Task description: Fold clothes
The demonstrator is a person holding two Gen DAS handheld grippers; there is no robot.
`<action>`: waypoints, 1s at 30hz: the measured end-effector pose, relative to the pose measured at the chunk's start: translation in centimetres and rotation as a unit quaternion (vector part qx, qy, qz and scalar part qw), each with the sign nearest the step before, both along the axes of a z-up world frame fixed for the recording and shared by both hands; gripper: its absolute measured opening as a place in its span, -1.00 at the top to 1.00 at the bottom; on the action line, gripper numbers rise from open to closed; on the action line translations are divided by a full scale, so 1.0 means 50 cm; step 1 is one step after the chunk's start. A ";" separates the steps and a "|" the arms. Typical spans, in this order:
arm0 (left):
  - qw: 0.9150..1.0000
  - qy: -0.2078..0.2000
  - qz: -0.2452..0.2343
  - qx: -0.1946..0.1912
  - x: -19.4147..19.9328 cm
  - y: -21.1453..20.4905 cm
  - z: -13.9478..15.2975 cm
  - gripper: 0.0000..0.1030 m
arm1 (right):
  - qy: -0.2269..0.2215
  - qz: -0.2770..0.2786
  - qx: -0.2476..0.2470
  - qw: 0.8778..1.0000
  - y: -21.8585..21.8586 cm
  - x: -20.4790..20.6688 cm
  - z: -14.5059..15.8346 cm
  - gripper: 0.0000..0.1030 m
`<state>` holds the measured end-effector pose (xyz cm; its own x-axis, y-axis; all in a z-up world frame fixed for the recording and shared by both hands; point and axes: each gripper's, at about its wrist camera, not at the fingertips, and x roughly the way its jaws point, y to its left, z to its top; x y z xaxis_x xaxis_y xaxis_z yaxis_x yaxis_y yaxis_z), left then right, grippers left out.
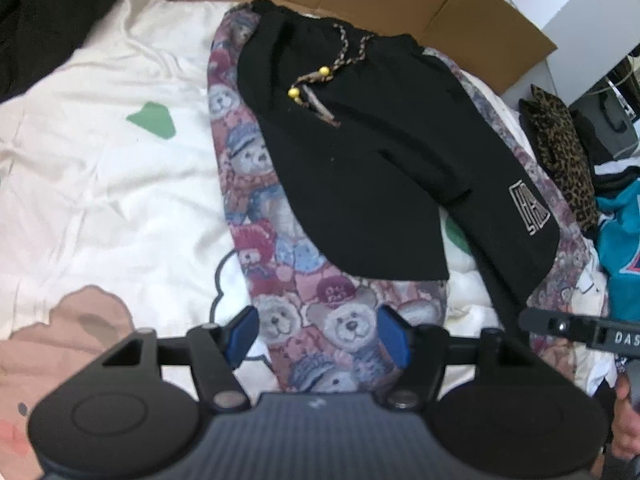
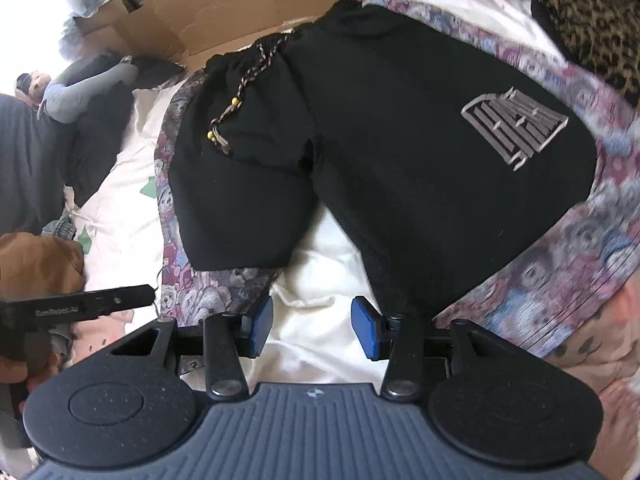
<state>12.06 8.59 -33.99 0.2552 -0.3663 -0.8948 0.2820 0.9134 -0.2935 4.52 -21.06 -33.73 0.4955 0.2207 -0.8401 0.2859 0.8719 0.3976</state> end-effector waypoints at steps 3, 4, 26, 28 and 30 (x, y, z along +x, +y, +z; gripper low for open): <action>1.000 0.013 0.009 -0.013 -0.007 0.009 -0.027 -0.34 | 0.011 0.011 0.009 1.000 0.019 0.008 -0.022 0.01; 1.000 0.018 0.013 -0.019 -0.009 0.013 -0.037 -0.34 | 0.014 0.018 0.009 1.000 0.028 0.013 -0.028 0.01; 0.987 0.083 0.109 -0.089 -0.066 0.086 -0.116 0.93 | 0.036 0.042 0.037 0.998 0.065 0.102 -0.091 0.02; 0.986 0.084 0.110 -0.092 -0.063 0.095 -0.103 0.94 | 0.038 0.044 0.034 0.998 0.064 0.098 -0.090 0.02; 0.987 0.072 0.110 -0.089 -0.057 0.105 -0.074 0.95 | 0.039 0.048 0.030 0.998 0.067 0.095 -0.090 0.02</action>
<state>9.22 13.84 -37.69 0.2216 -0.4716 -0.8535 0.0269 0.8779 -0.4781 9.29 -17.73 -38.21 0.4028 0.3150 -0.8594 0.2337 0.8724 0.4293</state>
